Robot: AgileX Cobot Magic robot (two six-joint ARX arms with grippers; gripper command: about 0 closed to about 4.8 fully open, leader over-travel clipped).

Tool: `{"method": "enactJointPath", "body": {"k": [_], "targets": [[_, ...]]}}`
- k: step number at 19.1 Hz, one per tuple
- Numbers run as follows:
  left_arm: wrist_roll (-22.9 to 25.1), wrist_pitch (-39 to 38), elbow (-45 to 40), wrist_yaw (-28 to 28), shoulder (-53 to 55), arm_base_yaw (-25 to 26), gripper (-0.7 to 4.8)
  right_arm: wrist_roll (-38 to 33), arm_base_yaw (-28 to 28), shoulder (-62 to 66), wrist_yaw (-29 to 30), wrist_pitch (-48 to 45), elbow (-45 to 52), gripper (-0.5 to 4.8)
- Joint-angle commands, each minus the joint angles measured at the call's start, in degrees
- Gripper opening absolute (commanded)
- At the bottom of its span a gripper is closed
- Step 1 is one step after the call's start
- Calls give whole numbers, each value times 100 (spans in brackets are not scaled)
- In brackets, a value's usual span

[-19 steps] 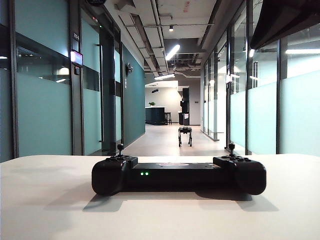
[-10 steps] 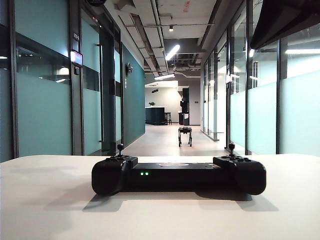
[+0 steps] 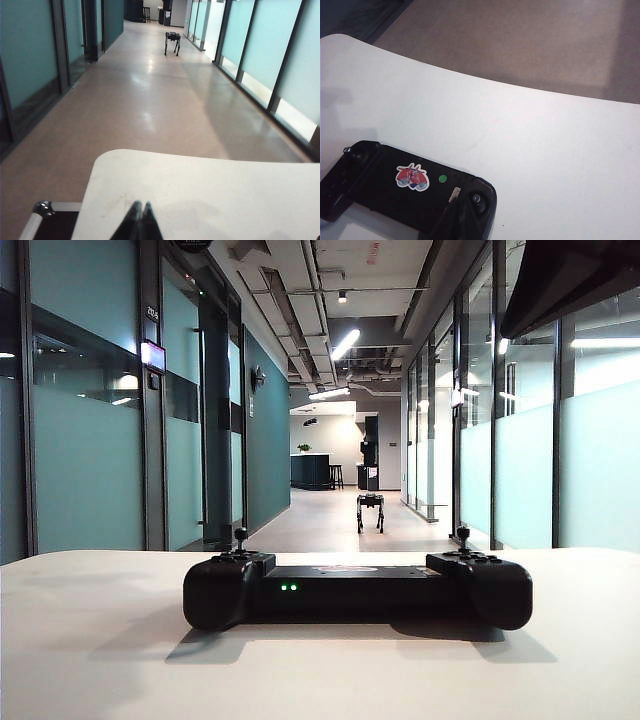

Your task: Push the left joystick on the remote control sitting on the white table forward to make the robot dog walk in a straight line until it approaches the door.

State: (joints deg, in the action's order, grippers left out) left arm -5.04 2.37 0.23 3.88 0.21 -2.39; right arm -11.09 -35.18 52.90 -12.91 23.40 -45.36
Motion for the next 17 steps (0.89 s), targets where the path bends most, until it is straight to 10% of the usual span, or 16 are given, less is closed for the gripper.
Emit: {"method": "enactJointPath", "body": {"k": [1, 17], "targets": [[-142, 72, 17, -20, 2, 7, -6, -15, 2, -20, -9, -127, -37, -1], [356, -267, 17, -538, 2, 7, -6, -15, 0, -20, -7, -127, -37, -1]]}}
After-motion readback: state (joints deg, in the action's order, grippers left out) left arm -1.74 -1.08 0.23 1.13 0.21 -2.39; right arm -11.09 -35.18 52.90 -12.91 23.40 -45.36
